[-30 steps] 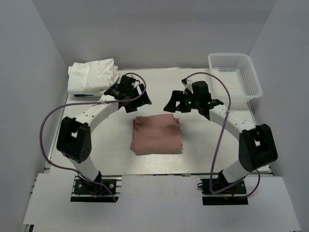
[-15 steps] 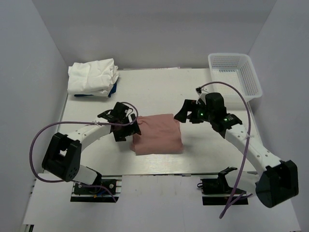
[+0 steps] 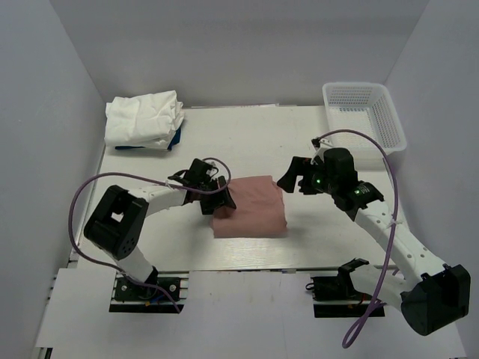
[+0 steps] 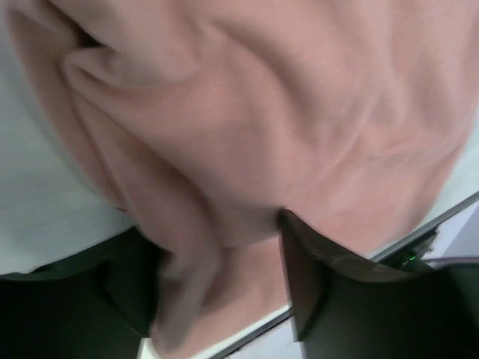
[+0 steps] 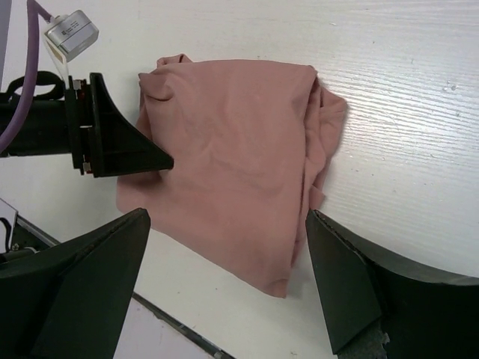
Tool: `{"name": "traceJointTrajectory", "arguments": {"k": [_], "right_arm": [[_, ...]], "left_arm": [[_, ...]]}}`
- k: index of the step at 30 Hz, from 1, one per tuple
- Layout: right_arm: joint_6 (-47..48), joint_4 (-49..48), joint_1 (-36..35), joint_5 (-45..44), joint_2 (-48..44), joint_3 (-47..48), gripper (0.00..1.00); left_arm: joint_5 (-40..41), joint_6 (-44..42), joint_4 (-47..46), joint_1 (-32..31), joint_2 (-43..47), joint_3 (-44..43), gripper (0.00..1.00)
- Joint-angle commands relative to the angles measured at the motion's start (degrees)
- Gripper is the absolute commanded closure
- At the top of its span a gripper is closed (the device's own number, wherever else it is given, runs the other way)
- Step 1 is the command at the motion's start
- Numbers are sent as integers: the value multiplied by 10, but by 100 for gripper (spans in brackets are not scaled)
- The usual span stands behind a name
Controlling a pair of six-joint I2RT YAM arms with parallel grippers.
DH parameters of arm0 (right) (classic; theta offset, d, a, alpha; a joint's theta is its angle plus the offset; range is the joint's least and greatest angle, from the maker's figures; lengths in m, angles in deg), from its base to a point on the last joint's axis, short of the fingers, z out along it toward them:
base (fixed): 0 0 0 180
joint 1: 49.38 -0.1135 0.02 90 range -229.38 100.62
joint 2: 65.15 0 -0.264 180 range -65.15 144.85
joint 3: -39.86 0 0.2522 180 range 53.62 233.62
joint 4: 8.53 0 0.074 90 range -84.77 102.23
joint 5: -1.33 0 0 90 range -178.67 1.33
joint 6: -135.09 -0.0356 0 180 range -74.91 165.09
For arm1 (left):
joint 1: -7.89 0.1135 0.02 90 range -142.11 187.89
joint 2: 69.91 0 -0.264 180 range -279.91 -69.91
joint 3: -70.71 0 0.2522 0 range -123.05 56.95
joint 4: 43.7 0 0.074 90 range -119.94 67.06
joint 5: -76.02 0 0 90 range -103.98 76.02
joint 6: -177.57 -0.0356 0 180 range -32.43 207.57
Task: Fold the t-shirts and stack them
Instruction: Put the neatly folded tshirt into the corner of the board with the left arm
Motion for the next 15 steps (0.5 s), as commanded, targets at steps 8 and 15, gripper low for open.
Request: {"name": "traceJointTrajectory", "arguments": {"k": [8,15], "right_arm": [[13,30,4,-56,-27,12,9],[32,48,3,-95,-52,10,9]], "left_arm": [[35,0,5,-17,-96,-42,82],[91,-58,52,-17,-107,-111,100]]}}
